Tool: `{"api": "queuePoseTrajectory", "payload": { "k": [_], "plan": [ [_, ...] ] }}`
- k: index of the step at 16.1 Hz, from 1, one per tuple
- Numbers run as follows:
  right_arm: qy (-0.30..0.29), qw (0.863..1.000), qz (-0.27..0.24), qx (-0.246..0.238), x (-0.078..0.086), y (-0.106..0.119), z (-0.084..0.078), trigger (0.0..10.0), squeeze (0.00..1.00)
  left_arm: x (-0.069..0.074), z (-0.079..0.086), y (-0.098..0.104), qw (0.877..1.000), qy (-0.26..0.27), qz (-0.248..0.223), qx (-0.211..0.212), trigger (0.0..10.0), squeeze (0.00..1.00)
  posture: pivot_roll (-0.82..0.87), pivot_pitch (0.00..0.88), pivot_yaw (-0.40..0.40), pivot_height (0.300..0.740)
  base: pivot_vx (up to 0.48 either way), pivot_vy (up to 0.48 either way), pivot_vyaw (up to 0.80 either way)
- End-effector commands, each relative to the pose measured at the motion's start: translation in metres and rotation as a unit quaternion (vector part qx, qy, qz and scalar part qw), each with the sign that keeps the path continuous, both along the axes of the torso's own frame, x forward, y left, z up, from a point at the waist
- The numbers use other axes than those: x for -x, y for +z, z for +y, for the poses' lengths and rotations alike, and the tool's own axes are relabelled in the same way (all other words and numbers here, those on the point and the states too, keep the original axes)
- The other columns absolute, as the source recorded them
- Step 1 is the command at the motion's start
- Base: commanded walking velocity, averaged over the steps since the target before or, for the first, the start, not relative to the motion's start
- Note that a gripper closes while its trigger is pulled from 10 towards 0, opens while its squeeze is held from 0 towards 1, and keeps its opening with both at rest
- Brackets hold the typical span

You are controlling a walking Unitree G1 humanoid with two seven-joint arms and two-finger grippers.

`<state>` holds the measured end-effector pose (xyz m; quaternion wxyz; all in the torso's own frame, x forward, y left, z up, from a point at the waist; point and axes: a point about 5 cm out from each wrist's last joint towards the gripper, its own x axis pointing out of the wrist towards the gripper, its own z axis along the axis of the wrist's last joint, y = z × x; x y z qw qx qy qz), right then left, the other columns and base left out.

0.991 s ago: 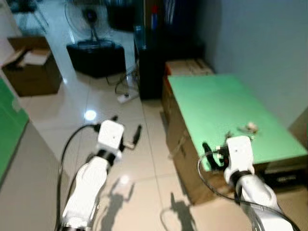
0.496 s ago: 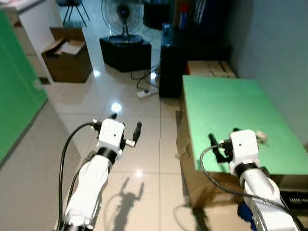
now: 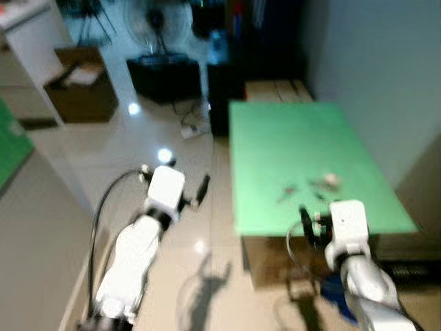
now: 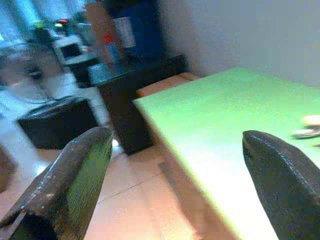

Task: Hang keys on a hook

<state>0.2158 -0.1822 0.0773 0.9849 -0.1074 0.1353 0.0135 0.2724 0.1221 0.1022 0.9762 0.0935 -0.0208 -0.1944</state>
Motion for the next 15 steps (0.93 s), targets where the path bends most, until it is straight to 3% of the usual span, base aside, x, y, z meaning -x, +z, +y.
{"api": "queuePoseTrajectory", "payload": {
  "k": [1,15],
  "plan": [
    [-0.007,1.0,-0.008,0.003,-0.0024,0.0044,-0.0017,10.0,0.0,-0.0013,-0.0011,0.0023,1.0,-0.008,-0.005,-0.004,10.0,0.0,-0.21,0.0,0.077,0.74,0.0,-0.364,0.0],
    [-0.009,1.0,-0.008,0.003,-0.002,0.0048,-0.002,10.0,0.0,-0.0022,-0.0021,0.0027,1.0,-0.012,-0.006,-0.004,10.0,0.0,-0.21,0.0,0.077,0.74,0.0,-0.364,0.0]
  ]
}}
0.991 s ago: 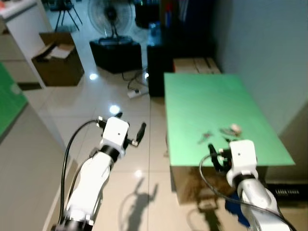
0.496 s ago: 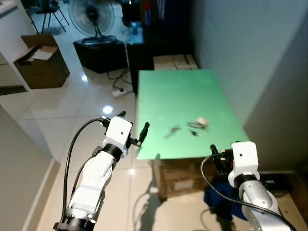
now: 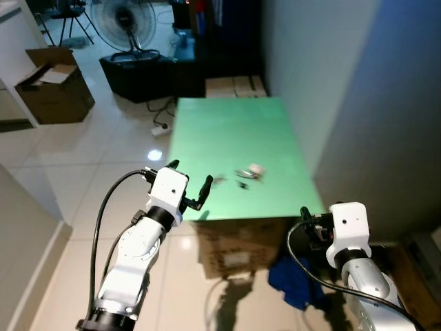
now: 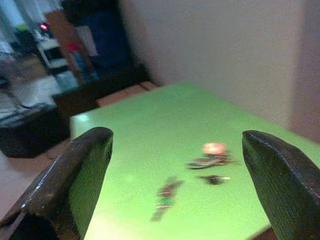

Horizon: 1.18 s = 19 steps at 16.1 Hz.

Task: Hang keys on a hook

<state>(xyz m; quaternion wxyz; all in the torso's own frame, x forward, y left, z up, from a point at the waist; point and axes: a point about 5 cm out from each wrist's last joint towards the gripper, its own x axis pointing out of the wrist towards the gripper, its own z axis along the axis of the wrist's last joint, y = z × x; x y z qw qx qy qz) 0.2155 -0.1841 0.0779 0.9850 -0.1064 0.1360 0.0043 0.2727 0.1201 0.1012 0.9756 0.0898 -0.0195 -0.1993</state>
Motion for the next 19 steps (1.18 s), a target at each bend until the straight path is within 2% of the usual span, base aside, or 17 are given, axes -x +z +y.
{"api": "queuePoseTrajectory", "payload": {
  "k": [1,3,6,11,13,16,19],
  "plan": [
    [0.005,1.0,-0.026,0.004,-0.0027,0.0119,0.0004,10.0,0.0,-0.0017,-0.0041,0.0083,1.0,-0.011,-0.017,0.019,10.0,0.0,-0.22,0.0,0.08,0.74,0.0,0.0,0.0],
    [0.024,0.999,-0.034,0.011,-0.0056,0.0155,0.004,10.0,0.0,-0.002,-0.0051,0.0117,0.999,-0.009,-0.026,0.033,10.0,0.0,-0.22,0.0,0.073,0.74,0.0,0.0,0.0],
    [0.025,0.999,-0.04,0.01,-0.0081,0.0162,0.0053,10.0,0.0,-0.001,-0.0047,0.0116,0.999,-0.013,-0.028,0.036,10.0,0.0,-0.21,0.0,0.071,0.74,0.297,0.0,0.7],
    [0.01,0.999,-0.044,-0.003,-0.007,0.0186,0.0013,10.0,0.0,-0.0022,-0.0048,0.0132,0.999,-0.01,-0.029,0.04,10.0,0.0,-0.21,0.0,0.079,0.74,0.0,0.0,0.0],
    [0.004,0.999,-0.039,-0.008,-0.0015,0.016,0.0007,10.0,0.0,-0.0005,-0.0045,0.0119,0.999,-0.011,-0.027,0.039,10.0,0.0,-0.21,0.0,0.083,0.74,0.0,0.0,0.0],
    [0.028,0.999,-0.039,-0.009,-0.0028,0.0161,0.0064,10.0,0.0,0.0023,-0.0026,0.0099,0.999,-0.003,-0.025,0.038,10.0,0.0,-0.21,0.0,0.071,0.74,0.0,0.0,0.0],
    [0.042,0.998,-0.036,-0.003,-0.0049,0.0152,0.0086,10.0,0.0,0.0028,-0.0022,0.0115,0.999,-0.009,-0.031,0.043,10.0,0.0,-0.2,0.0,0.061,0.74,0.08,0.0,0.8]
  ]
}}
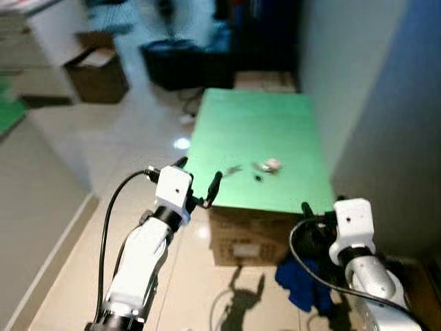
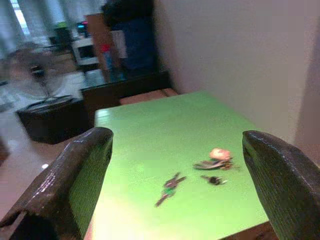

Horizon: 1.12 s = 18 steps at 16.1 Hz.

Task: Hang keys on a hook

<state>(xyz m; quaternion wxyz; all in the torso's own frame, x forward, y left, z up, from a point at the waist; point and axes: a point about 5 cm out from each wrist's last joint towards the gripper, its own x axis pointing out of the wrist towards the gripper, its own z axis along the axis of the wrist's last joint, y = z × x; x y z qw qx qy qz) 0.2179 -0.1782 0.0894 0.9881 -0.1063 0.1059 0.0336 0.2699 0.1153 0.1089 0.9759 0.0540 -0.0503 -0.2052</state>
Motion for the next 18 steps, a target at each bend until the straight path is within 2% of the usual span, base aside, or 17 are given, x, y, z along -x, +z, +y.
{"api": "queuePoseTrajectory", "payload": {
  "k": [1,2,9,10,13,18],
  "plan": [
    [0.012,1.0,-0.009,0.002,-0.0037,0.0037,0.0034,10.0,0.0,-0.0001,0.0032,0.0043,1.0,0.002,-0.01,0.003,10.0,0.0,-0.2,0.0,0.058,0.74,0.296,0.0,0.8],
    [0.012,1.0,-0.01,0.004,-0.0046,0.0041,0.0034,10.0,0.0,-0.0003,0.0032,0.0045,1.0,0.002,-0.011,0.004,10.0,0.0,-0.2,0.0,0.057,0.74,0.315,0.0,0.8],
    [0.007,1.0,-0.023,-0.002,-0.0093,0.007,0.0022,10.0,0.0,-0.005,0.0005,0.0068,1.0,-0.004,-0.014,0.005,10.0,0.0,-0.2,0.0,0.067,0.74,0.365,0.0,0.0],
    [-0.01,0.999,-0.025,-0.028,-0.0099,0.0082,-0.0006,10.0,0.0,-0.0065,-0.001,0.0077,1.0,-0.005,-0.015,0.006,10.0,0.0,-0.21,0.0,0.074,0.74,0.375,0.0,0.0],
    [-0.012,0.999,-0.032,-0.029,-0.0105,0.0101,-0.0015,10.0,0.0,-0.0076,-0.0026,0.0085,1.0,-0.013,-0.016,0.007,10.0,0.0,-0.21,0.0,0.085,0.74,0.374,0.0,-0.65],
    [-0.021,0.999,-0.028,-0.029,-0.0058,0.0069,-0.0017,10.0,0.0,-0.0084,-0.0039,0.0051,1.0,-0.021,-0.005,-0.001,10.0,0.0,-0.21,0.0,0.092,0.74,0.287,0.0,0.0]
  ]
}}
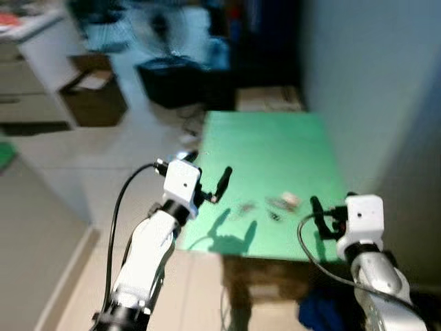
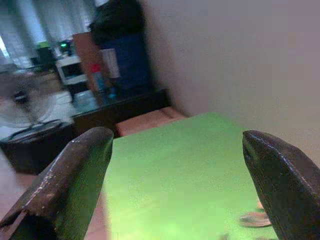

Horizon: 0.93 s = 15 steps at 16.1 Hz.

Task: Hang keys on a hook

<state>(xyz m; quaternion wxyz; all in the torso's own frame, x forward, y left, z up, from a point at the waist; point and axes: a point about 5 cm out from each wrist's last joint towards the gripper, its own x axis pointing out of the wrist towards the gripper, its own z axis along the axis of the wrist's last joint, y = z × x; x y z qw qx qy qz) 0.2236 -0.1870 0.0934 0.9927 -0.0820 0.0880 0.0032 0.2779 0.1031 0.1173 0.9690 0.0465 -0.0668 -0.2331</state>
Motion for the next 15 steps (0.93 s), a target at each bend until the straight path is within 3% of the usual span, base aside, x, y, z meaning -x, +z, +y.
{"api": "queuePoseTrajectory", "payload": {
  "k": [1,4,6,10,13,15],
  "plan": [
    [0.009,1.0,-0.007,-0.005,0.001,0.003,0.007,10.0,0.0,0.0,0.008,-0.008,1.0,0.01,0.018,-0.018,10.0,0.0,-0.21,0.0,0.092,0.74,0.0,0.0,0.0],
    [0.035,0.999,-0.001,0.009,0.001,0.001,0.009,10.0,0.0,0.003,0.017,-0.021,0.998,0.045,0.049,-0.022,10.0,0.0,-0.21,0.0,0.075,0.74,0.0,0.0,0.0],
    [0.079,0.997,-0.001,0.013,-0.005,0.0,0.018,10.0,0.0,0.017,0.041,-0.041,0.987,0.12,0.088,-0.06,10.0,0.0,-0.16,0.0,0.004,0.74,0.0,0.0,0.0],
    [0.148,0.988,0.001,0.035,-0.023,-0.004,0.033,10.0,0.0,0.045,0.06,-0.049,0.976,0.172,0.109,-0.073,10.0,0.0,-0.07,0.0,-0.092,0.74,0.0,0.0,0.0],
    [0.16,0.986,-0.006,0.041,-0.033,-0.007,0.038,10.0,0.0,0.057,0.061,-0.049,0.974,0.183,0.11,-0.077,10.0,0.0,-0.04,0.0,-0.115,0.74,0.0,0.0,0.0],
    [0.165,0.985,-0.021,0.037,-0.042,-0.013,0.046,10.0,0.0,0.063,0.058,-0.03,0.976,0.176,0.092,-0.087,10.0,0.0,0.02,0.0,-0.084,0.74,0.0,0.0,0.0]
  ]
}}
